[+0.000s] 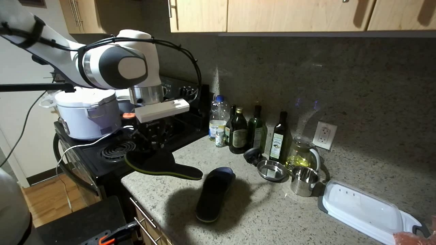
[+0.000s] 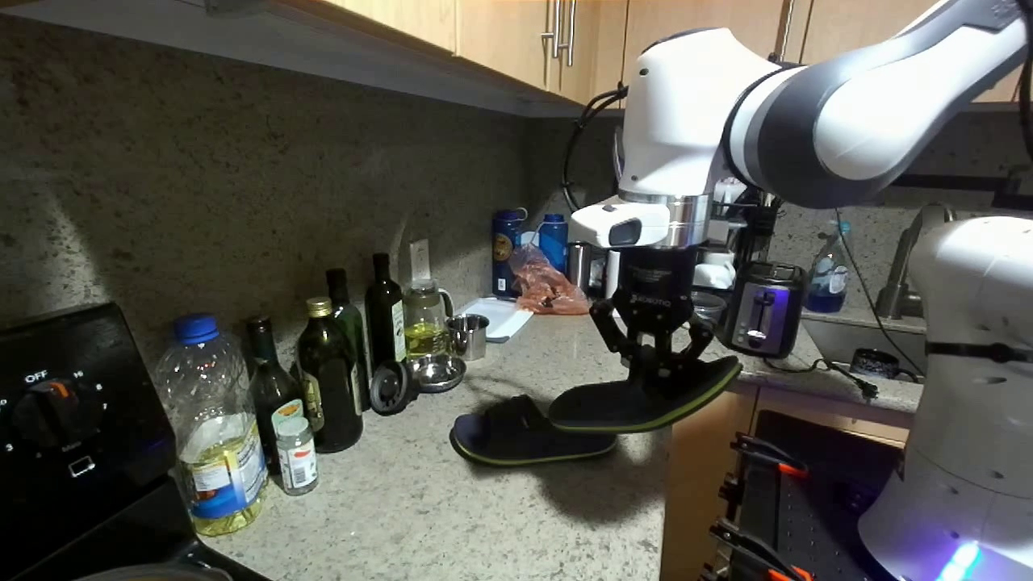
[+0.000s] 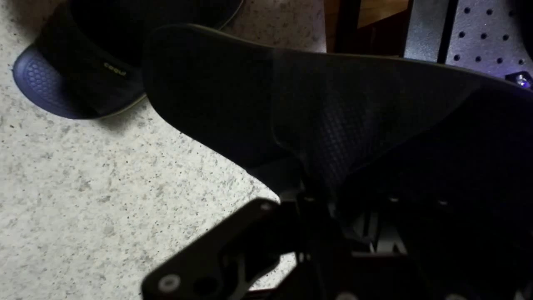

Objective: Fold the slippers together

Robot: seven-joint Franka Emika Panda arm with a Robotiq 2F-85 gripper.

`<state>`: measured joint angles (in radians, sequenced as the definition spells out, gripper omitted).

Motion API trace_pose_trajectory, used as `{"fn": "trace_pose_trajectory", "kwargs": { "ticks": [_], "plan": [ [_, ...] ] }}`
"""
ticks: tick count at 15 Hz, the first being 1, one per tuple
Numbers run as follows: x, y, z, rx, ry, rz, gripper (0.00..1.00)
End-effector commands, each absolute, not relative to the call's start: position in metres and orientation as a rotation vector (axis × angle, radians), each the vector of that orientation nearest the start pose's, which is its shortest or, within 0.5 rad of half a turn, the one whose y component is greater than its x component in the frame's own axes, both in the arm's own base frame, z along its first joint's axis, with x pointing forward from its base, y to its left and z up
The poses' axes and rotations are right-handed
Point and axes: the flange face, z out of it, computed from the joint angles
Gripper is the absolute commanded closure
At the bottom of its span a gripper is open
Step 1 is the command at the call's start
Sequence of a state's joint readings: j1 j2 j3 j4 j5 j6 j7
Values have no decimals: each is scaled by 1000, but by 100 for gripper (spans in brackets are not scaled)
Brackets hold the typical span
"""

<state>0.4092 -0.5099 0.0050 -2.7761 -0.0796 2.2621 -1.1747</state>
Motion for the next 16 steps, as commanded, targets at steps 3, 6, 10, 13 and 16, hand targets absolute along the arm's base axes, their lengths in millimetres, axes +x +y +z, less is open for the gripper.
{"fn": "trace_pose_trajectory", "kwargs": {
  "ticks": [3, 6, 10, 13, 16],
  "plan": [
    [313, 128, 379, 2112, 2313, -67, 96],
    [311, 122, 380, 2137, 2312, -84, 96],
    [316, 112, 375, 2190, 2269, -108, 96],
    [323, 101, 366, 2225, 2247, -118, 96],
    [330, 91, 352, 2262, 2252, -144, 96]
  ]
}}
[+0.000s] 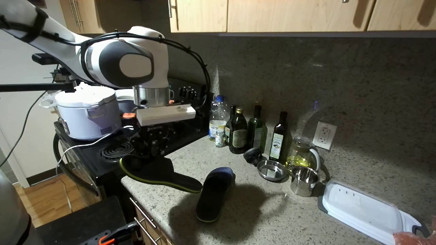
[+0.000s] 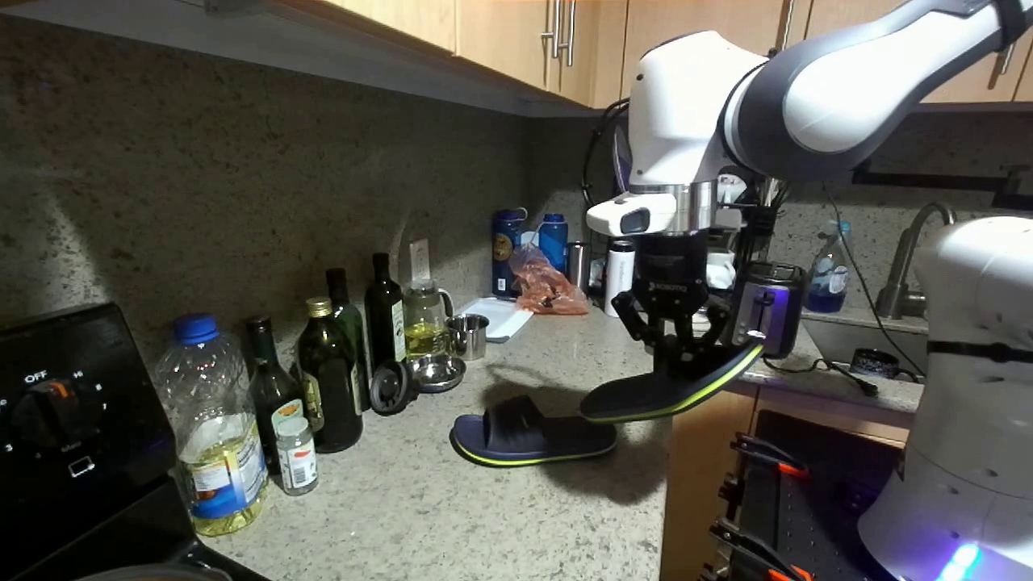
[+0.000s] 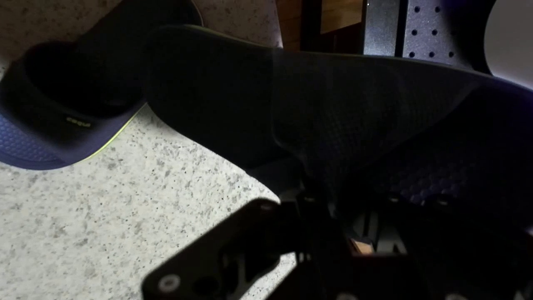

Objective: Fold the slippers together

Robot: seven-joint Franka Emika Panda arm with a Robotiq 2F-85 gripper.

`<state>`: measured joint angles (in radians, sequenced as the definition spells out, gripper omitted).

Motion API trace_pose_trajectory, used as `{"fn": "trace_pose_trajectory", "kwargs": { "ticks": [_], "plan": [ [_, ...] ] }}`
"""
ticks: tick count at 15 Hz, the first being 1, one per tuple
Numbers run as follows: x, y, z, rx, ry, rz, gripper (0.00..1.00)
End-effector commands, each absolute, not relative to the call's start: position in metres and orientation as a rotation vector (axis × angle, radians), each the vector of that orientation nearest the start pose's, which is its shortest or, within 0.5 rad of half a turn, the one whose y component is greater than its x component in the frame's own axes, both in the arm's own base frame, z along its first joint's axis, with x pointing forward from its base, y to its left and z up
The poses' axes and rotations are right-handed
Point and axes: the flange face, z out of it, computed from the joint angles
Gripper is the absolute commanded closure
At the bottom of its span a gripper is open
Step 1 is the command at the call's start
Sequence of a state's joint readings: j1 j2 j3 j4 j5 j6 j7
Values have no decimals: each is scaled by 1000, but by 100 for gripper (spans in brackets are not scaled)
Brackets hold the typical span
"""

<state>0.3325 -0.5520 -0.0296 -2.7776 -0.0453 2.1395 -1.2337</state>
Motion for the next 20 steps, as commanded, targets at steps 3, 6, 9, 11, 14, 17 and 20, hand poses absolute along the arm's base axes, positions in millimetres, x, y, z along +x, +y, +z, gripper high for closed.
{"fn": "trace_pose_trajectory", "kwargs": {
  "ticks": [3, 6, 9, 11, 14, 17, 20],
  "plan": [
    [337, 87, 341, -2166, -2170, 167, 96],
    [342, 90, 333, -2139, -2197, 175, 96],
    [345, 95, 327, -2106, -2248, 172, 96],
    [348, 95, 322, -2082, -2276, 166, 96],
    [354, 93, 311, -2020, -2333, 157, 96],
    [360, 89, 299, -1945, -2401, 171, 96],
    [365, 82, 292, -1897, -2453, 189, 96]
  ]
}}
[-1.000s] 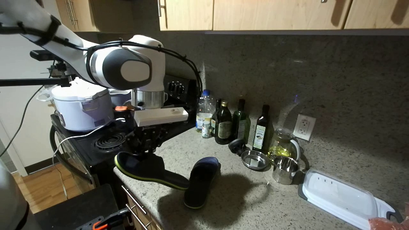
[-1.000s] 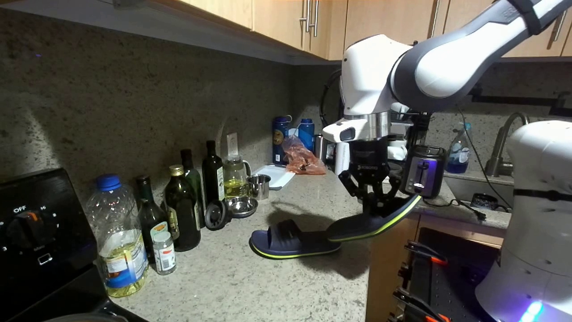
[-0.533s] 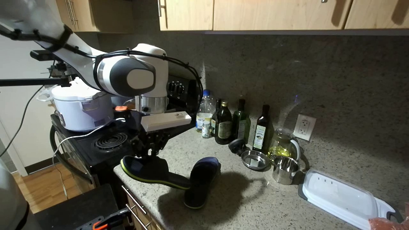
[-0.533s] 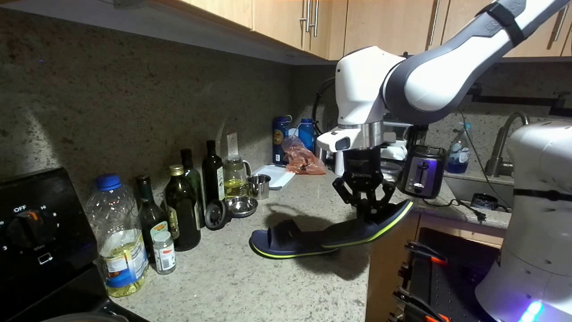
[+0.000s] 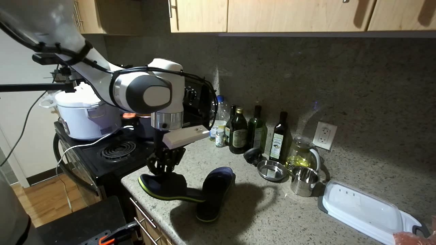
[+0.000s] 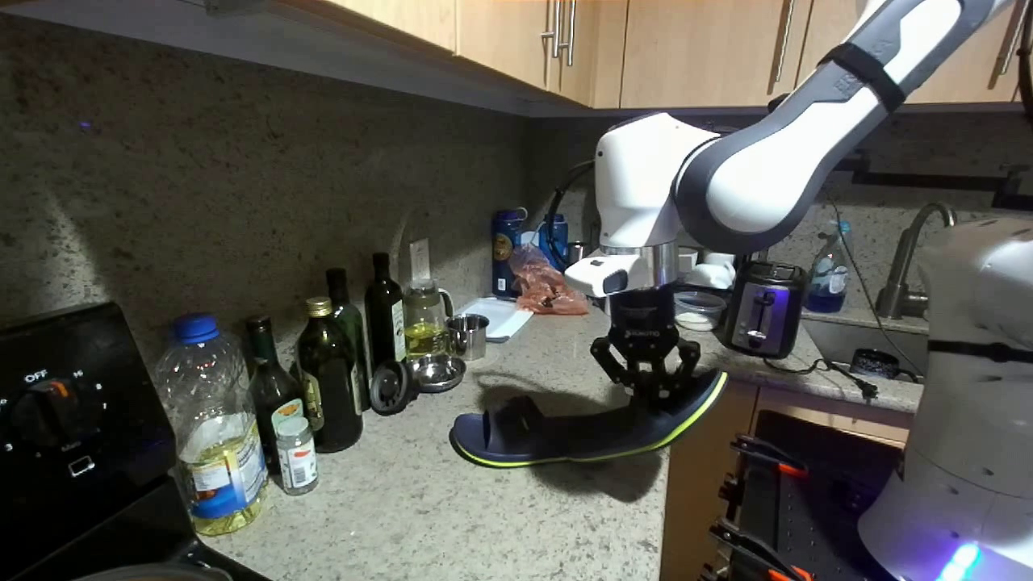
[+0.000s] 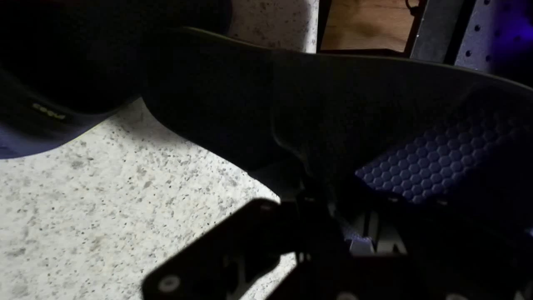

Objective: Fold the slippers together

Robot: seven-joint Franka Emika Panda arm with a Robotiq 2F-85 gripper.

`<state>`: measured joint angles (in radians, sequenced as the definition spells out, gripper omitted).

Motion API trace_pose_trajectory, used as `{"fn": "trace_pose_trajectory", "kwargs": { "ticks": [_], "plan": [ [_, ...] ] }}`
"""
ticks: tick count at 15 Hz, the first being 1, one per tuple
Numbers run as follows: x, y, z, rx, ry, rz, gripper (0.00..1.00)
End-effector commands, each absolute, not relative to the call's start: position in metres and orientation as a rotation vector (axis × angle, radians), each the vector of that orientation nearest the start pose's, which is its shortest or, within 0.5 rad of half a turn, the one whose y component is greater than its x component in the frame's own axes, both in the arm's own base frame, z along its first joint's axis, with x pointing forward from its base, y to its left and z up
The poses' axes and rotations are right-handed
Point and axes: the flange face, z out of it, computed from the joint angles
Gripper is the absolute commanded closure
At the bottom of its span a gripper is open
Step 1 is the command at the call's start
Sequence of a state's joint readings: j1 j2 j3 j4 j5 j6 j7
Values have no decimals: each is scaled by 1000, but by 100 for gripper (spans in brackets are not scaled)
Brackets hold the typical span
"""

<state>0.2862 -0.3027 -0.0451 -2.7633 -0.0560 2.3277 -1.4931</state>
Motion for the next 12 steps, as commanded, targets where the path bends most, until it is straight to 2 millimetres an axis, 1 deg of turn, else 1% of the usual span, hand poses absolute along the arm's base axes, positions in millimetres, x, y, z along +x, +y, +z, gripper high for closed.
{"fn": "trace_pose_trajectory", "kwargs": {
  "ticks": [1, 6, 12],
  "plan": [
    [365, 79, 292, 1928, 2515, -201, 96],
    [360, 76, 302, 1878, 2508, -206, 96],
    [354, 72, 323, 1809, 2475, -178, 96]
  ]
}}
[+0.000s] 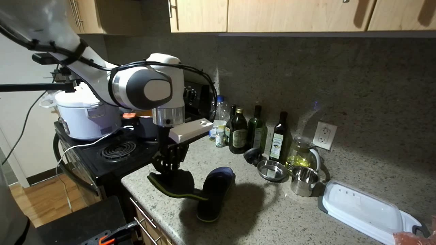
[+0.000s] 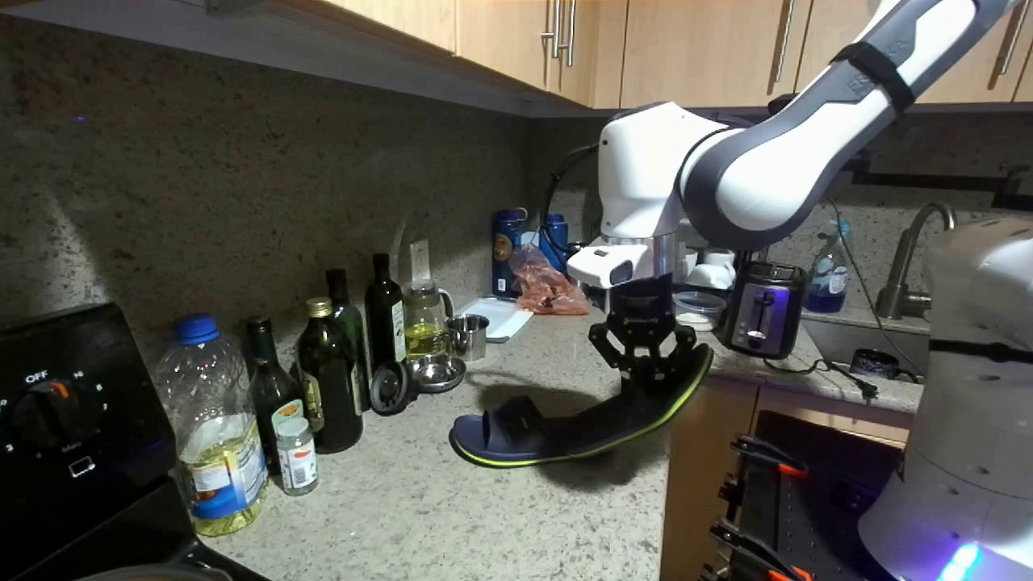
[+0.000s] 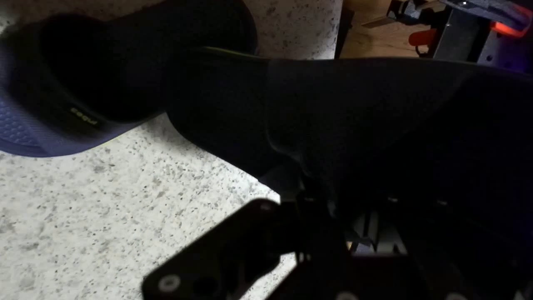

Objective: Fold the slippers together

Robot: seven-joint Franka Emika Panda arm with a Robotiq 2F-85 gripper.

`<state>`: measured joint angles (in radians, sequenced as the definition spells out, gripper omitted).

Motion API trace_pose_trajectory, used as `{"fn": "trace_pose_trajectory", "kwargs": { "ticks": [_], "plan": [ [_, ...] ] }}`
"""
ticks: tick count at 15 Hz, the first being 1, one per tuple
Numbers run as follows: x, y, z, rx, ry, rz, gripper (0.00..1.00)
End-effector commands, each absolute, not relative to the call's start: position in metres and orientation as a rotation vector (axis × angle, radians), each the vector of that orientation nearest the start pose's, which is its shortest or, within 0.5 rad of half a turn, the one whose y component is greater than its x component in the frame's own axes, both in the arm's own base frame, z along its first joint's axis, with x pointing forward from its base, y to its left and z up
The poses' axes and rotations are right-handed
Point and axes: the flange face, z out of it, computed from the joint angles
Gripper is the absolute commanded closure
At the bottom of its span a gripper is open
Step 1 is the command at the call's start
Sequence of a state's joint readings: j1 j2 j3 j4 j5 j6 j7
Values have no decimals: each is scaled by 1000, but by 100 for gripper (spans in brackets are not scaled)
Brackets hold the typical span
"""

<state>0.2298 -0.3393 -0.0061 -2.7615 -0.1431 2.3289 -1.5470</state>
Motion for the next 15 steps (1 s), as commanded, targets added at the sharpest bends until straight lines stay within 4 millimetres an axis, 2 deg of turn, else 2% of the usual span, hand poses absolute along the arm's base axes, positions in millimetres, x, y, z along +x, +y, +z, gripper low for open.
{"fn": "trace_pose_trajectory", "kwargs": {
  "ticks": [1, 5, 11, 15],
  "plan": [
    [355, 71, 324, 1821, 2461, -173, 96],
    [355, 62, 329, 1818, 2433, -179, 96],
    [359, 55, 323, 1818, 2442, -142, 96],
    [370, 56, 324, 1795, 2443, -81, 96]
  ]
}}
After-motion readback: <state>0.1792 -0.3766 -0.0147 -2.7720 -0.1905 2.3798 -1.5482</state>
